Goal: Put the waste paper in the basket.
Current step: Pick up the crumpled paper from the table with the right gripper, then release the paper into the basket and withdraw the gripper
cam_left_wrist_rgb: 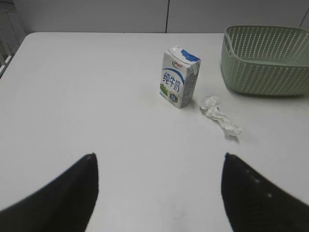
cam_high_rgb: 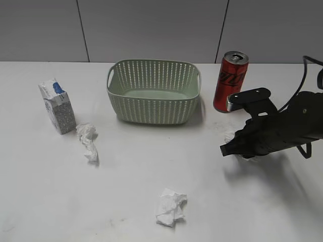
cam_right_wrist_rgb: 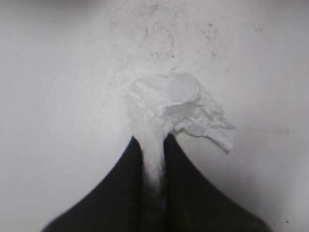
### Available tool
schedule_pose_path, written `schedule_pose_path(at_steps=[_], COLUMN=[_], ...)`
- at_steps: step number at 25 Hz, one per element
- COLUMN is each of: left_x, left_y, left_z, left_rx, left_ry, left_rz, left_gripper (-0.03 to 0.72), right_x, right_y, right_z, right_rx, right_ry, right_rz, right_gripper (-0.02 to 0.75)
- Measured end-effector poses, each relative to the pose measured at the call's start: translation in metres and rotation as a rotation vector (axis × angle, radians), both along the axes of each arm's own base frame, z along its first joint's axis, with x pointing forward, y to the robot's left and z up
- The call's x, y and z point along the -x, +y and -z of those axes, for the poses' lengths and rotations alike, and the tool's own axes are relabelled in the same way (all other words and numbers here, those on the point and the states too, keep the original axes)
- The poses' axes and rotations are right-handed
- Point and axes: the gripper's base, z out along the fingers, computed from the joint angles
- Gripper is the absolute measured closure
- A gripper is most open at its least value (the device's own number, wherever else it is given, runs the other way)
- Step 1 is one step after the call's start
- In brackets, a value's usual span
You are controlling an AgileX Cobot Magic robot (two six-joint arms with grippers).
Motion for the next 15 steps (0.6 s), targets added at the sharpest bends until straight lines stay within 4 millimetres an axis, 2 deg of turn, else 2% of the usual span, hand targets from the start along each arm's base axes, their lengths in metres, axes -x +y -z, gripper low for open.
schedule_pose_path(at_steps=[5, 7, 11, 15], left_x=[0.0, 0.0, 0.0, 0.0], left_y=[0.0, 0.0, 0.0, 0.0], left_z=[0.0, 0.0, 0.0, 0.0], left_rx=[0.0, 0.0, 0.0, 0.0], left_ry=[0.0, 0.0, 0.0, 0.0], left_rz=[0.0, 0.0, 0.0, 0.0], left_gripper=[0.1, 0.1, 0.1, 0.1], right_x=[0.008, 0.012, 0.009, -0.006], right_y=[0.001, 0.001, 0.002, 0.01], right_z=[-0.008, -0.018, -0.063, -0.112], right_rx=[-0.012, -0.013, -0.043, -0.089], right_ry=[0.064, 0.064, -0.078, -0.228], right_rz=[-0.029, -0.057, -0.088, -0.112], right_gripper=[0.703, 0.705, 0.71, 0.71])
